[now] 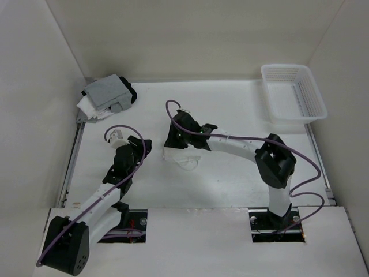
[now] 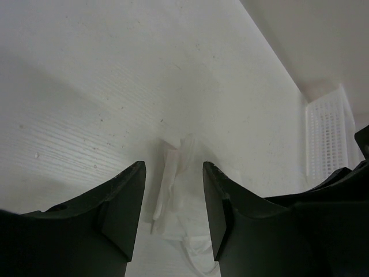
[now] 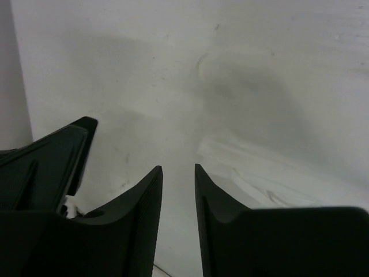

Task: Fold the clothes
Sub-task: Fold the tank top

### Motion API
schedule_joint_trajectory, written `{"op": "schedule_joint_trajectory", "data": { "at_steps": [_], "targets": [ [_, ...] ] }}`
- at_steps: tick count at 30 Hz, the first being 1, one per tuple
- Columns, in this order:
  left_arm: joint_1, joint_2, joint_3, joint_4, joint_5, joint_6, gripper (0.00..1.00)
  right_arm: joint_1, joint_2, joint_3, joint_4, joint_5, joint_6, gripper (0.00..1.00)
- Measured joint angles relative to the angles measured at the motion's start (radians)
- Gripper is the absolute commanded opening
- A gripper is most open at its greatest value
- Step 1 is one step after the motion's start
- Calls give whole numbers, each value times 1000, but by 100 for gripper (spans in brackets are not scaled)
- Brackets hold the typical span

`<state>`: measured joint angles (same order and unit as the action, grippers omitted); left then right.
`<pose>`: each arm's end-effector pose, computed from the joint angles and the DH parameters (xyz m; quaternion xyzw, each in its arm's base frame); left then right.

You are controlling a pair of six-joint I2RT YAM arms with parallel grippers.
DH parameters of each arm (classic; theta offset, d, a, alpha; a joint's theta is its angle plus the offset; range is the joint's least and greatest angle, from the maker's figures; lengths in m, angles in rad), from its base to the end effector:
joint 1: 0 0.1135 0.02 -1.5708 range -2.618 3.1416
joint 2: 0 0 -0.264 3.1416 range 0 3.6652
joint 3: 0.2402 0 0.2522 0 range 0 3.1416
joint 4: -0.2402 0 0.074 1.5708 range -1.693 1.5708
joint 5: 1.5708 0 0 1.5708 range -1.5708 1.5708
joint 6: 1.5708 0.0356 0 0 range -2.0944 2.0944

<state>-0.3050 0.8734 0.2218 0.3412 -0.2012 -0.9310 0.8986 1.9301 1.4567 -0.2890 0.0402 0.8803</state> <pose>0.1789 -0.0489 0.1818 -0.3038 0.7465 -0.2736 0.5249 0.2735 0.3414 0.2267 -0.0005 0.9193 0.2938 0.2620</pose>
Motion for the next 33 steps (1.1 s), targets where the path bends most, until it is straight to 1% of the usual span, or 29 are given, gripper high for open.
{"op": "schedule_joint_trajectory", "data": {
  "at_steps": [2,4,5,8,9,10,12,15,18,20,26,33],
  "targets": [
    [0,-1,0,0,1,0,43,6,-21,-22,35,-12,0,41],
    [-12,5,0,2,-1,0,44,0,-91,-99,73,-22,-3,43],
    [-24,14,3,5,-2,0,44,-8,-135,-143,86,-24,-7,37],
    [-87,90,41,14,-10,2,46,-67,-280,-274,131,-30,-29,10],
    [-115,127,64,21,-14,5,46,-93,-308,-296,144,-31,-37,6],
    [-145,170,91,32,-17,9,46,-127,-328,-312,163,-38,-47,3],
    [-201,256,148,57,-18,16,46,-179,-326,-323,202,-52,-68,3],
    [-259,394,231,114,-15,25,45,-226,-268,-327,246,-77,-101,3],
    [-279,505,266,165,-7,26,43,-243,-183,-328,272,-107,-122,4],
    [-278,554,266,170,-6,26,43,-251,-131,-328,277,-131,-129,4],
    [-259,572,228,157,-6,25,43,-269,-42,-328,283,-169,-138,5],
    [-238,557,164,134,0,-1,43,-314,-31,-352,298,-180,-129,5]
  ]
}}
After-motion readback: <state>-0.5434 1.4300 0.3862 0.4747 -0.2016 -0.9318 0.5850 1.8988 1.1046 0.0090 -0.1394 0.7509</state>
